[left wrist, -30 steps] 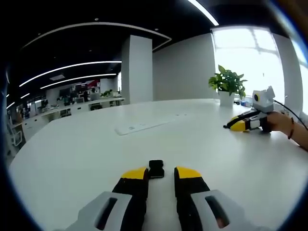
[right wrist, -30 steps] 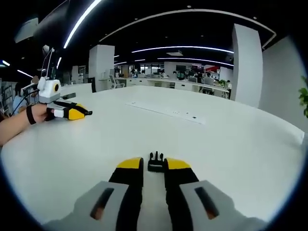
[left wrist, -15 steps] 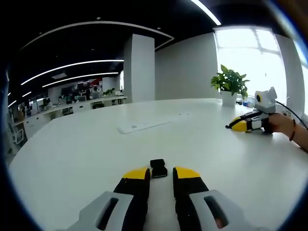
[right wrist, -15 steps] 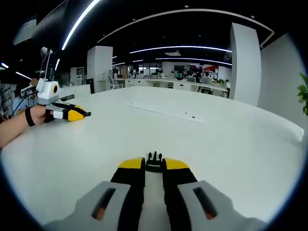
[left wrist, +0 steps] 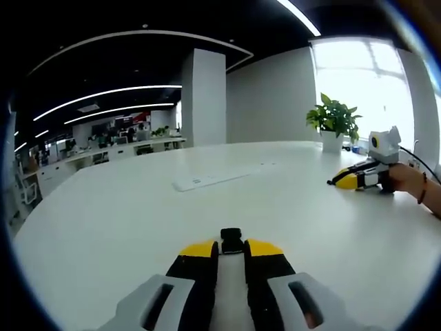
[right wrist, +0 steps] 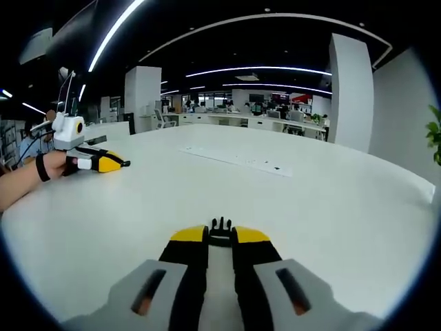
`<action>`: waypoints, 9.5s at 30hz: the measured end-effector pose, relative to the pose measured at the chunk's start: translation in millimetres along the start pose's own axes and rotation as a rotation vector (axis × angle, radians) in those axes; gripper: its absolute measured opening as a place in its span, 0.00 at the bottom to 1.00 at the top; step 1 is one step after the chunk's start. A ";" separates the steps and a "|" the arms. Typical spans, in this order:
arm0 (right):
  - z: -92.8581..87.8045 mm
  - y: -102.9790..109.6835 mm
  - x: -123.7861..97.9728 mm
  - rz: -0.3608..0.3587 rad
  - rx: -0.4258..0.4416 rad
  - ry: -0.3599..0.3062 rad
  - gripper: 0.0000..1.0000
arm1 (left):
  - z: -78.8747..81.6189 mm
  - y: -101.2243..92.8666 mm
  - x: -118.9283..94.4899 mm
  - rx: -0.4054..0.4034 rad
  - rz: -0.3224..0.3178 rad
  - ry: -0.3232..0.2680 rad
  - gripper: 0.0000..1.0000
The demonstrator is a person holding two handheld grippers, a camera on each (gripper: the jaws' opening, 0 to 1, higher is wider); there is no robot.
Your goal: Snap the two parts of the plastic buckle together until the buckle closes and remains connected.
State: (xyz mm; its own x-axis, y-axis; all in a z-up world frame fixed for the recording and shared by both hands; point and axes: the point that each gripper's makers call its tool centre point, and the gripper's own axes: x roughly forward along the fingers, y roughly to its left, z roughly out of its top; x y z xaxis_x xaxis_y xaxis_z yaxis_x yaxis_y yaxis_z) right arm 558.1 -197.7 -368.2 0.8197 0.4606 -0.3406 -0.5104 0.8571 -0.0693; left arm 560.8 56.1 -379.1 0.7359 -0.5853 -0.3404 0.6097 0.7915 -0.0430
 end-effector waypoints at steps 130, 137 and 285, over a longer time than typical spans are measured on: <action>14.6 9.4 -2.2 -0.003 0.005 0.018 0.12 | 19.7 -13.8 -43.4 -0.019 -0.006 -0.065 0.11; 18.2 13.3 -2.8 0.005 0.003 0.008 0.12 | 22.6 -17.5 -44.9 0.027 0.011 -0.058 0.11; 19.5 69.0 -54.4 0.136 -0.105 -0.014 0.12 | 12.4 -46.2 -85.6 0.126 -0.224 -0.011 0.11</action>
State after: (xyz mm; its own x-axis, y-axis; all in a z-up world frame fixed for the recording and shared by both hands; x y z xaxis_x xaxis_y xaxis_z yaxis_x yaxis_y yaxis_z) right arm 483.4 -159.2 -336.2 0.7442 0.5749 -0.3402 -0.6408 0.7581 -0.1207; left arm 473.3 67.5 -336.3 0.5811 -0.7459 -0.3256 0.7891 0.6143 0.0011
